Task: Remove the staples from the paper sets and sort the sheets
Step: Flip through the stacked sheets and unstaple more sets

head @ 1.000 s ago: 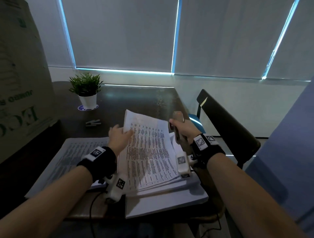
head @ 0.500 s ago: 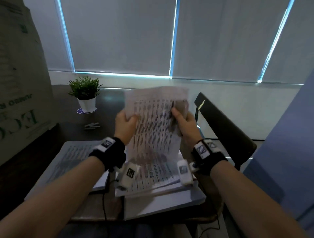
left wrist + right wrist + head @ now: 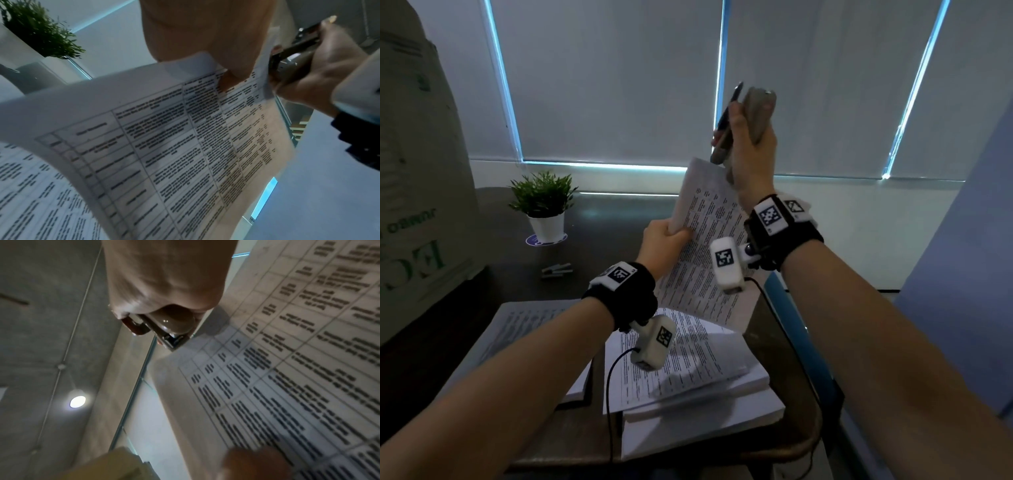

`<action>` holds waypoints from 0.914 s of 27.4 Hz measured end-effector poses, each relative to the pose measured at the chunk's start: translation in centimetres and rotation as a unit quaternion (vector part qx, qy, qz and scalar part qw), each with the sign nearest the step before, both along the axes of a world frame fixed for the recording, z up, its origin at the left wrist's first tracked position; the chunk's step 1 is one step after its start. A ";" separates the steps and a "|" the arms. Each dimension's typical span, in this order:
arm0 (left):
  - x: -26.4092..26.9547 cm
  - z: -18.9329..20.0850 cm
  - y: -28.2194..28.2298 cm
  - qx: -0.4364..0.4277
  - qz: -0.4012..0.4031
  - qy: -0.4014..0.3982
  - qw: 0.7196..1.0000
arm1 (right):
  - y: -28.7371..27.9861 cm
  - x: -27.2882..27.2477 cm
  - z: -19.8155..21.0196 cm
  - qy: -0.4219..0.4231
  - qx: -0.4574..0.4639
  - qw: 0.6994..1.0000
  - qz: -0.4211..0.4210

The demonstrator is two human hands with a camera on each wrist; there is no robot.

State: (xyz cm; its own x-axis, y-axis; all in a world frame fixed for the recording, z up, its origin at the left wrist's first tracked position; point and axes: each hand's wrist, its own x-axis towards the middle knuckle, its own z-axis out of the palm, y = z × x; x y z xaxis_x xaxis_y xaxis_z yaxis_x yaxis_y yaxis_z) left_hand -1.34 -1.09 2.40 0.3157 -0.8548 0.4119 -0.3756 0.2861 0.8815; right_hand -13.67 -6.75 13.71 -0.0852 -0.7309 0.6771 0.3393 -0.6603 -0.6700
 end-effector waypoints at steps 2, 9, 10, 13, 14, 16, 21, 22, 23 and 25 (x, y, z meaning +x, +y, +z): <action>-0.3 0.1 -0.2 0.006 -0.007 -0.003 1.000 | 0.0 0.7 -0.3 0.012 0.013 1.000 0.011; -0.5 0.3 -0.1 0.000 -0.005 -0.020 1.000 | 0.3 1.5 0.9 0.003 0.005 1.000 -0.005; -0.5 0.4 -0.2 -0.002 -0.003 -0.024 1.000 | 0.5 1.9 0.9 0.016 0.007 1.000 0.005; -0.7 0.8 0.0 -0.005 -0.001 -0.027 1.000 | 1.0 2.8 0.9 0.032 0.013 0.999 0.020; -0.6 0.9 0.1 -0.004 -0.004 -0.025 1.000 | 1.0 3.1 0.9 0.034 0.016 0.999 0.017; -0.2 1.2 0.4 -0.001 -0.012 -0.022 1.000 | 1.2 3.7 1.0 0.035 0.021 0.999 0.001; 1.1 1.4 1.0 -0.003 0.001 -0.043 0.999 | 2.1 5.3 1.5 0.034 0.042 0.999 -0.002; 1.3 1.3 1.3 0.001 0.006 -0.052 0.999 | 2.2 5.8 1.4 0.039 0.046 0.998 -0.005; 1.6 1.4 1.7 0.011 0.014 -0.058 0.998 | 2.2 6.4 1.1 0.043 0.054 0.998 -0.002; 3.7 0.8 2.4 0.038 0.041 -0.058 0.997 | 2.1 7.7 0.2 0.014 0.073 0.997 0.019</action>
State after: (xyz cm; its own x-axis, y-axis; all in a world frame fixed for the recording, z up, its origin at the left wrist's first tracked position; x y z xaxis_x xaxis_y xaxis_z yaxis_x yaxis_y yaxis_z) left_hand 2.34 1.32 3.21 0.3392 -0.8584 0.3847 -0.4960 0.1843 0.8486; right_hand -5.96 -4.64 13.87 -0.0376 -0.8239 0.5654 0.3424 -0.5422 -0.7673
